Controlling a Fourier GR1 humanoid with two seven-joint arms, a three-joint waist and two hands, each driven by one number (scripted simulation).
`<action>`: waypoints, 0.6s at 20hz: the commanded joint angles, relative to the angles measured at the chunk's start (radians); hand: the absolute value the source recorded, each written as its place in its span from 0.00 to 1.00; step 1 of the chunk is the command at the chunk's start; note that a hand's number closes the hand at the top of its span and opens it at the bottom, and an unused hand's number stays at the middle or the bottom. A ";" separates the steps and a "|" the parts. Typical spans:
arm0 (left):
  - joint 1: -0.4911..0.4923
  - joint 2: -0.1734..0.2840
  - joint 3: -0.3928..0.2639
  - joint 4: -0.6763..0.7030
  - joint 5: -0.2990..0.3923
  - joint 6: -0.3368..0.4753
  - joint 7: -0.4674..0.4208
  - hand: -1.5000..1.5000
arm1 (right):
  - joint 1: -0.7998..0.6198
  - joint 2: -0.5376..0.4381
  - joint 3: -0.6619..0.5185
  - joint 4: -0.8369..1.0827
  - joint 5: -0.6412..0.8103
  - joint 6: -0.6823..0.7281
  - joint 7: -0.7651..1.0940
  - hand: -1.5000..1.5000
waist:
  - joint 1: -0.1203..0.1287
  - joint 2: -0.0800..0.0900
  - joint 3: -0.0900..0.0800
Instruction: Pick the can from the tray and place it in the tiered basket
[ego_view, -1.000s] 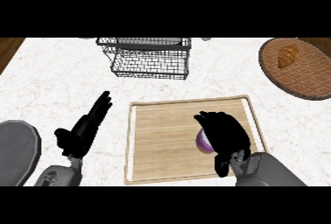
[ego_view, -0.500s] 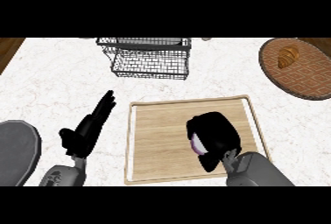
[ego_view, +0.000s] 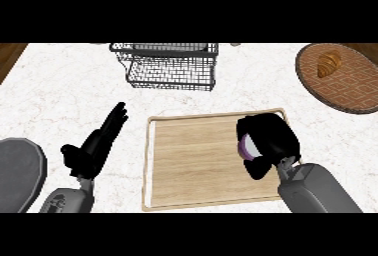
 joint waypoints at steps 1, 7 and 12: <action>0.029 -0.022 -0.021 -0.025 -0.010 0.013 -0.002 0.50 | -0.027 -0.146 -0.240 0.131 -0.027 -0.064 -0.045 1.00 | 0.004 0.006 0.002; -0.011 -0.023 -0.012 0.001 -0.013 0.008 0.001 0.50 | -0.128 -0.099 -0.443 0.295 -0.159 -0.218 -0.160 1.00 | 0.012 0.004 0.001; -0.012 0.014 0.024 0.011 0.016 -0.031 0.008 0.50 | -0.239 -0.059 -0.521 0.193 -0.286 -0.203 -0.187 1.00 | 0.005 -0.002 0.000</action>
